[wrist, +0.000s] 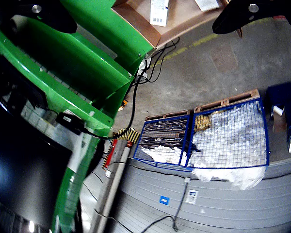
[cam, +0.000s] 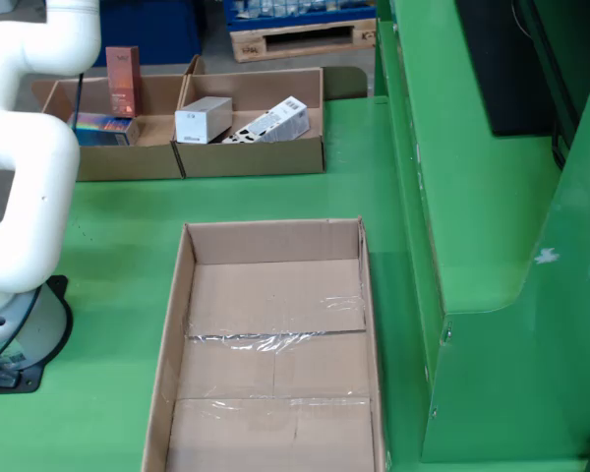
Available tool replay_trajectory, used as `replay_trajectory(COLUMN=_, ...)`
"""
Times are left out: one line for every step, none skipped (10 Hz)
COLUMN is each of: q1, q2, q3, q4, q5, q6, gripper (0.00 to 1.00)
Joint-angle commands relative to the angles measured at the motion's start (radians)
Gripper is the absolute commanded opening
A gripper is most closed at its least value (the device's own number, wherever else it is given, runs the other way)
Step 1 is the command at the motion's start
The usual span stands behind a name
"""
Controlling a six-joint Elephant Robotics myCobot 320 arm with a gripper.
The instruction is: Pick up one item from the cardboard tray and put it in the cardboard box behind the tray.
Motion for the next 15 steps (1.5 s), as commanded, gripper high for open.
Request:
replay_trajectory(q1=0.025, q2=0.066, q3=0.026, q4=0.012, q5=-0.01, q6=0.007, gripper=1.0)
replay_trajectory(q1=0.025, q2=0.066, q3=0.026, q4=0.012, q5=-0.01, q6=0.005, gripper=1.0)
replay_trajectory(q1=0.025, q2=0.066, q3=0.026, q4=0.012, q5=-0.01, q6=0.002, gripper=1.0)
replay_trajectory(q1=0.025, q2=0.066, q3=0.026, q4=0.012, q5=-0.01, q6=0.011, gripper=1.0)
replay_trajectory(q1=0.025, q2=0.066, q3=0.026, q4=0.012, q5=-0.01, q6=0.008, gripper=1.0)
replay_trajectory(q1=0.025, q2=0.066, q3=0.026, q4=0.012, q5=-0.01, q6=0.012, gripper=1.0)
replay_trajectory(q1=0.025, q2=0.066, q3=0.026, q4=0.012, q5=-0.01, q6=0.009, gripper=1.0)
replay_trajectory(q1=0.025, q2=0.066, q3=0.026, q4=0.012, q5=-0.01, q6=0.009, gripper=1.0)
replay_trajectory(q1=0.025, q2=0.066, q3=0.026, q4=0.012, q5=-0.01, q6=0.01, gripper=1.0)
replay_trajectory(q1=0.025, q2=0.066, q3=0.026, q4=0.012, q5=-0.01, q6=0.009, gripper=1.0)
replay_trajectory(q1=-0.006, q2=0.063, q3=0.026, q4=0.012, q5=-0.01, q6=0.013, gripper=1.0)
replay_trajectory(q1=-0.038, q2=0.061, q3=0.026, q4=0.012, q5=-0.01, q6=0.018, gripper=1.0)
replay_trajectory(q1=-0.081, q2=0.06, q3=0.026, q4=0.012, q5=-0.01, q6=0.026, gripper=1.0)
replay_trajectory(q1=-0.137, q2=0.055, q3=0.026, q4=0.012, q5=-0.01, q6=0.04, gripper=1.0)
replay_trajectory(q1=-0.137, q2=0.055, q3=0.026, q4=0.012, q5=-0.01, q6=0.032, gripper=1.0)
